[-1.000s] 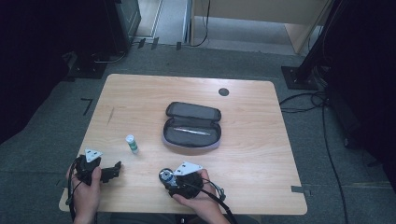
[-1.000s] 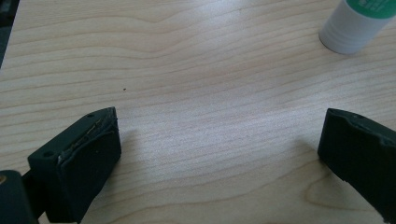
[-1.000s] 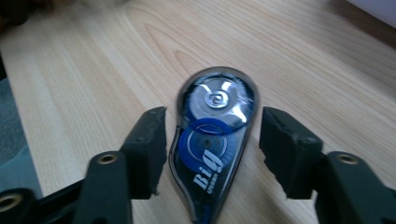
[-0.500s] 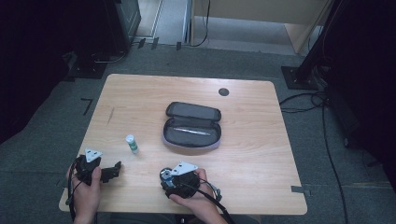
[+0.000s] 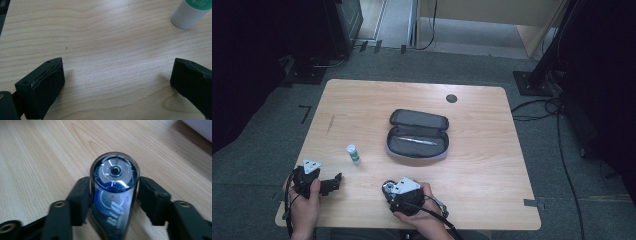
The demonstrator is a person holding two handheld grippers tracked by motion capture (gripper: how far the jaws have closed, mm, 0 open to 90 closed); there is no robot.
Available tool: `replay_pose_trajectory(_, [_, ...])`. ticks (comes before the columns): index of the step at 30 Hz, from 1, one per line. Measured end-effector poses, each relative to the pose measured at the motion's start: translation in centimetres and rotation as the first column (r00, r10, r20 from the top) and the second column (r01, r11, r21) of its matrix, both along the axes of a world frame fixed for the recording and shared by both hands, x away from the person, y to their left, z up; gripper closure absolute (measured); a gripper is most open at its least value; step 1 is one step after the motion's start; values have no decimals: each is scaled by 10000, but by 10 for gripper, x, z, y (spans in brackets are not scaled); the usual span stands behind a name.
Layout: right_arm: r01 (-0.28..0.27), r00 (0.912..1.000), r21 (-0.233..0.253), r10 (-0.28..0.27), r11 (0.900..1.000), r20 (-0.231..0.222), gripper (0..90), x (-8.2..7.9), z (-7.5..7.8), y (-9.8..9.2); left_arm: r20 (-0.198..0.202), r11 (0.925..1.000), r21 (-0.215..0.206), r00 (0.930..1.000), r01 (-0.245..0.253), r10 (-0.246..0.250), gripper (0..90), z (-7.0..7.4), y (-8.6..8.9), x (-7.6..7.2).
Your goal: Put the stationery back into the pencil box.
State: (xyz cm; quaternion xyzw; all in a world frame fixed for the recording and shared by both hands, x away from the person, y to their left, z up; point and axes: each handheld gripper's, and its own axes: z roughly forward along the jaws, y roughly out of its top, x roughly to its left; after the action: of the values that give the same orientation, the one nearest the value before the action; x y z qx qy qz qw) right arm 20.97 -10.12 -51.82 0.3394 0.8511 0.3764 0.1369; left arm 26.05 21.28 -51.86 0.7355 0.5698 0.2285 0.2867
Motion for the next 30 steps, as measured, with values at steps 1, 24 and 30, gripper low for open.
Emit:
replay_pose_trajectory(1, [51, 10000, 59, -51, 10000, 40, 472, 0, 0, -1, -2, 10000, 0, 10000, -1, 1, 0, 0, 0, 0])
replay_pose_trajectory(24, [-98, 9988, 134, 104, 9999, -469, 329, 9, 4, 1, -1, 10000, 0, 10000, 2, -2, 0, 0, 0, 0])
replay_pose_trajectory(30, [-236, 9985, -133, 229, 9996, -489, 327, 23, 7, 14, -2, 10000, 0, 10000, 1, -1, 0, 0, 0, 0])
